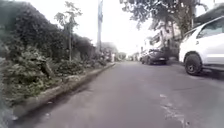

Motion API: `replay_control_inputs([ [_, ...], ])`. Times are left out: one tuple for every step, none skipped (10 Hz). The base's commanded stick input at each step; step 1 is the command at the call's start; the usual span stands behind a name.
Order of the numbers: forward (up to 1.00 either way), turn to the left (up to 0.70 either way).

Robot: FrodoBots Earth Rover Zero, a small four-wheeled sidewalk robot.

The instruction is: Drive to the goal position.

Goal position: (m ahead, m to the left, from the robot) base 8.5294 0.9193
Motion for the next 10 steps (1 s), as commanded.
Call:
replay_control_inputs([
  [1.0,-0.3],
  [1.0,-0.3],
  [1.0,-0.3],
  [1.0,-0.3],
  [1.0,-0.3],
  [1.0,-0.1],
  [1.0,0.1],
  [1.0,0.1],
  [1.0,0.1],
  [1.0,0.1],
])
